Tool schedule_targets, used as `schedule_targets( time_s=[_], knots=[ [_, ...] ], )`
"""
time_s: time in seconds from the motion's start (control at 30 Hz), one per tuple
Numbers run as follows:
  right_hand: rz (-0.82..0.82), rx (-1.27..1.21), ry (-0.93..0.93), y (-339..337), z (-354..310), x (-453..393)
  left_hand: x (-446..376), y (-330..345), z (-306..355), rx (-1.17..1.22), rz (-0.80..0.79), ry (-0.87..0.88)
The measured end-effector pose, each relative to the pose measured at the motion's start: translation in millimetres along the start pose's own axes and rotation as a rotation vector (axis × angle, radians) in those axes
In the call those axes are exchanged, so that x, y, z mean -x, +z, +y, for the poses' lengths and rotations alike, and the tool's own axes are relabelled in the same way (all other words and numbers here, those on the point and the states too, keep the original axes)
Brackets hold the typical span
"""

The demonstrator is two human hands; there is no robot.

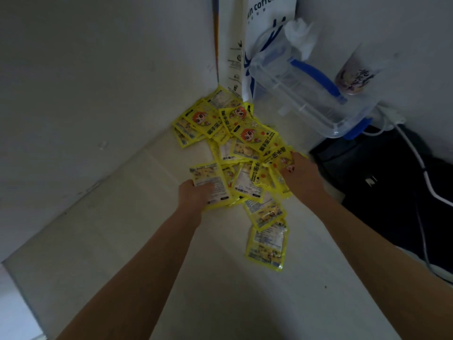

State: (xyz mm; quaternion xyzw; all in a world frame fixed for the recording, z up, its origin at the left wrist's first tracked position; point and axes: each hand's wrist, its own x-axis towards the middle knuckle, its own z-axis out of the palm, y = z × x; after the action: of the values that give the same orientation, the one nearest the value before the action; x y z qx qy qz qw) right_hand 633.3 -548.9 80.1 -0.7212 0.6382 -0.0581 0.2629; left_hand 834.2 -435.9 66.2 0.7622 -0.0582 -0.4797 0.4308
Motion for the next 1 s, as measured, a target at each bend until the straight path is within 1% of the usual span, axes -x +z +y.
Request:
schedule_targets(
  time_s=[0.07,0.17,0.3,0.4,0.53,0.67,0.8,0.83,0.93,1.0],
  knots=[
    [0.008,0.023,-0.013,-5,4,-8,-3,12,-3,-0.001,0.019,-0.002],
    [0.018,0.051,-0.035,-7,7,-20,-10,24,-9,-0.09,0.077,0.013],
    [-0.051,0.136,-0.034,-4,10,-25,-15,33,-14,-0.173,0.129,0.033],
    [-0.073,0.138,-0.02,1,14,-22,-12,40,-9,-0.114,0.158,0.003],
    [-0.097,0.153,-0.032,5,19,-13,-9,51,-1,-0.009,0.168,-0.092],
    [-0.118,0.232,-0.048,8,29,-5,-11,51,-2,0.028,0.134,-0.151],
    [-0.166,0.195,-0.006,12,38,-1,-14,42,-7,-0.01,0.048,-0.118],
    [-0.176,0.17,0.021,12,39,-2,-14,40,-8,-0.014,0.06,-0.121],
    [-0.184,0.112,0.128,12,41,-9,-11,31,-8,0.044,0.164,-0.15],
    [-0.199,0.086,0.178,11,40,-13,-10,23,-8,0.078,0.167,-0.126]
  ],
)
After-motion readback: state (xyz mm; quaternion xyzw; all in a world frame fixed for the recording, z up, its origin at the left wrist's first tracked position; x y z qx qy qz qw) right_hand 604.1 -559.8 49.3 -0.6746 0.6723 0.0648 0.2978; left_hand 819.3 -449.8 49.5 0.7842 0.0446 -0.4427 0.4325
